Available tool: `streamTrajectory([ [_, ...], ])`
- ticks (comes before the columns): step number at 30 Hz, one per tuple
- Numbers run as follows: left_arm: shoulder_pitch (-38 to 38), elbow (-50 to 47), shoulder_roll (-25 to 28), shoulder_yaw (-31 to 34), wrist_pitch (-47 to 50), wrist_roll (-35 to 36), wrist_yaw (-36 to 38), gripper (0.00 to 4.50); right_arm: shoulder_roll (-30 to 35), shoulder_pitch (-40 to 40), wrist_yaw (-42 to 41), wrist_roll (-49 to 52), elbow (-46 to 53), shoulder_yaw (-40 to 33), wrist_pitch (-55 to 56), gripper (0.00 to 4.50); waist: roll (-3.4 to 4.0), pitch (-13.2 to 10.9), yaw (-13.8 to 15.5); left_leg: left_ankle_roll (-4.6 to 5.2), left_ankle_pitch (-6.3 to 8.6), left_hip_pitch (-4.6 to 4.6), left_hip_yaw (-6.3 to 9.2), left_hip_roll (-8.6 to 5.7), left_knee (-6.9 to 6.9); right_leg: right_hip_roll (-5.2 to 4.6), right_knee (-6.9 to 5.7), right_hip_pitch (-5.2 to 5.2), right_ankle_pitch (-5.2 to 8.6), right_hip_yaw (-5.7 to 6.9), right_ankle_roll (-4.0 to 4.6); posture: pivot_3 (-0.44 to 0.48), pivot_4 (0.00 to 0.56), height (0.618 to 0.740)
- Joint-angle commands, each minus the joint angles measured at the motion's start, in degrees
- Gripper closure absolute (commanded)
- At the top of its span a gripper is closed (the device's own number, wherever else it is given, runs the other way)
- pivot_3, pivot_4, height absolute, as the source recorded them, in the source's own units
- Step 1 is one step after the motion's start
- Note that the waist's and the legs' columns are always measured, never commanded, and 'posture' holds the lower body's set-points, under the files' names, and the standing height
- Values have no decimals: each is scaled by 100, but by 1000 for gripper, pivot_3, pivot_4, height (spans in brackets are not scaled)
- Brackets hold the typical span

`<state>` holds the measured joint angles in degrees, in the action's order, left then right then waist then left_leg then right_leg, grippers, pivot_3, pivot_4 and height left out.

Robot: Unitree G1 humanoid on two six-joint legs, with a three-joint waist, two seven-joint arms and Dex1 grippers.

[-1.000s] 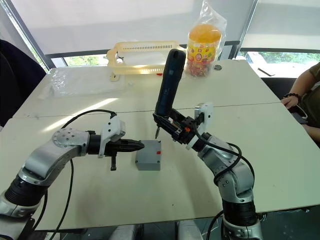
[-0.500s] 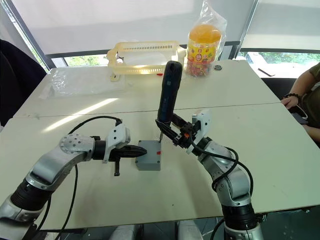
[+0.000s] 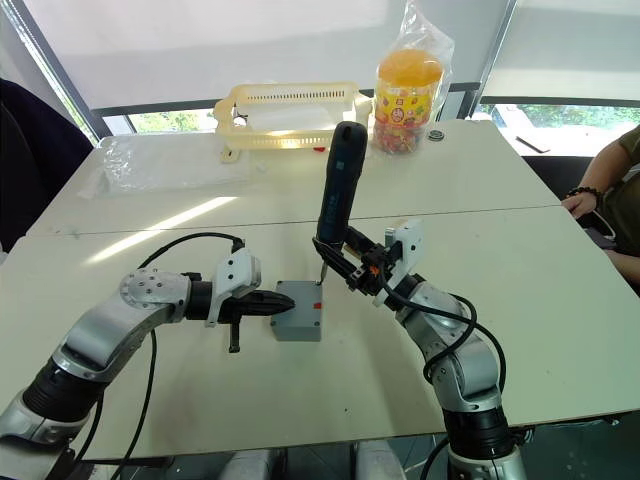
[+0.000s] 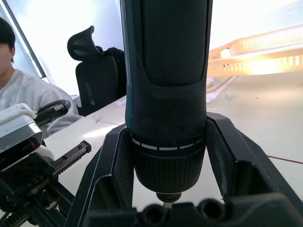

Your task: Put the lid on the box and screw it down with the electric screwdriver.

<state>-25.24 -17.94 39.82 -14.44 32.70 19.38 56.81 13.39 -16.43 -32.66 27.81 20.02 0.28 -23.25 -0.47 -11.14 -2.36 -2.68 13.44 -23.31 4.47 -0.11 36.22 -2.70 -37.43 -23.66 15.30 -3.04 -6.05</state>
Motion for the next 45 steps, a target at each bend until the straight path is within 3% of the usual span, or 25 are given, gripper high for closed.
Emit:
streamTrajectory([
  [1, 77, 50, 19, -28, 1, -85, 19, 4500, -59, -167, 25, 196, 377, -55, 128, 2725, 0, 0, 0, 0, 0, 0, 0, 0, 0, 0, 0, 0, 0, 0, 0, 0, 150, 740],
  [45, 47, 170, -48, -48, -73, -151, -43, 4500, -3, -77, 58, 186, 360, 151, 210, 2725, 0, 1, 2, 0, 0, 3, 1, 0, 1, 0, 0, 4, 0, 1, 0, 0, 150, 740],
])
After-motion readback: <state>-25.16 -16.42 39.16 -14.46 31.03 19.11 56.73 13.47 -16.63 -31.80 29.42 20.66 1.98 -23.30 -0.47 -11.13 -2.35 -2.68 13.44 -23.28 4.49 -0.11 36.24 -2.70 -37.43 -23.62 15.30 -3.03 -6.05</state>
